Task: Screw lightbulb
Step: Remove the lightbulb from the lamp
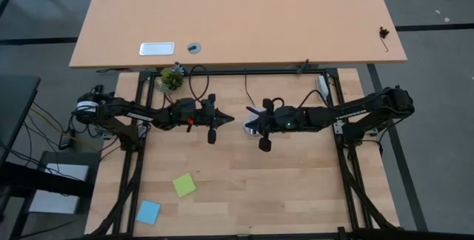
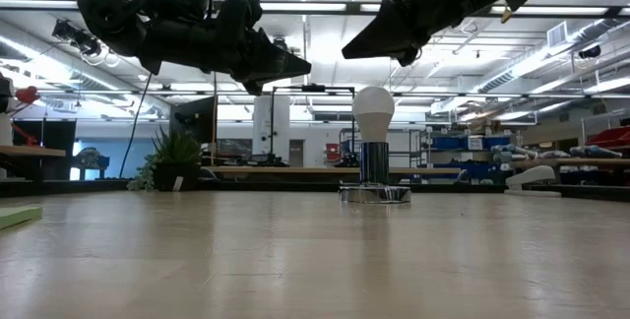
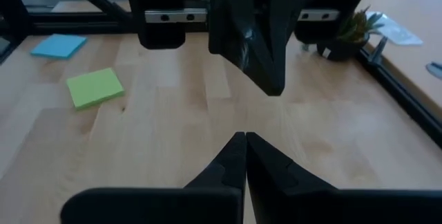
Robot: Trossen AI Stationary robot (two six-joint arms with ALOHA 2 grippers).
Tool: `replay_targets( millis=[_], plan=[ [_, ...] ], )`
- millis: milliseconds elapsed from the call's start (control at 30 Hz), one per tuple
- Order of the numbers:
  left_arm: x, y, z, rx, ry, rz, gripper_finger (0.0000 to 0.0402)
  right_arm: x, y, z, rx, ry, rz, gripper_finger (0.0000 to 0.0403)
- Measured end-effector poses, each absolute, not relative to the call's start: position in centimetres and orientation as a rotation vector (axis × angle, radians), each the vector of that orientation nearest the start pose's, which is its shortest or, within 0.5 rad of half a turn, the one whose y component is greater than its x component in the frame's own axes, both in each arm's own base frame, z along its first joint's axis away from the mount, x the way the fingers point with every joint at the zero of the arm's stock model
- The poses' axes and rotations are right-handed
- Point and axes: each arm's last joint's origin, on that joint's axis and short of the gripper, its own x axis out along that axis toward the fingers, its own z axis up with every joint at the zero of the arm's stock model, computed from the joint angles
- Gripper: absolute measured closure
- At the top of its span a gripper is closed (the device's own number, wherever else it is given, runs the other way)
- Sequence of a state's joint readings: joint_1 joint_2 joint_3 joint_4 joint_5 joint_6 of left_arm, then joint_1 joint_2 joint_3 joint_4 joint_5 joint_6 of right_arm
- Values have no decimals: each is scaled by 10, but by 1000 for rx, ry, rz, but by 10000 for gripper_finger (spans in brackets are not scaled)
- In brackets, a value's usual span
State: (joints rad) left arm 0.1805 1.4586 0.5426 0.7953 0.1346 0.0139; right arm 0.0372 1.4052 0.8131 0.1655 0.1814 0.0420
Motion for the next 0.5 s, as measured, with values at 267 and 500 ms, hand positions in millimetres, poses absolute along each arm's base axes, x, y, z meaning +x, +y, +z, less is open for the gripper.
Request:
replay_targets(
  millis=[267, 500],
  plan=[
    [279, 47, 196, -5, 121, 45, 390, 302, 6, 239, -64, 400, -138, 386],
    [279, 47, 196, 1, 120, 45, 390, 304, 6, 244, -60, 349, -139, 383]
  ],
)
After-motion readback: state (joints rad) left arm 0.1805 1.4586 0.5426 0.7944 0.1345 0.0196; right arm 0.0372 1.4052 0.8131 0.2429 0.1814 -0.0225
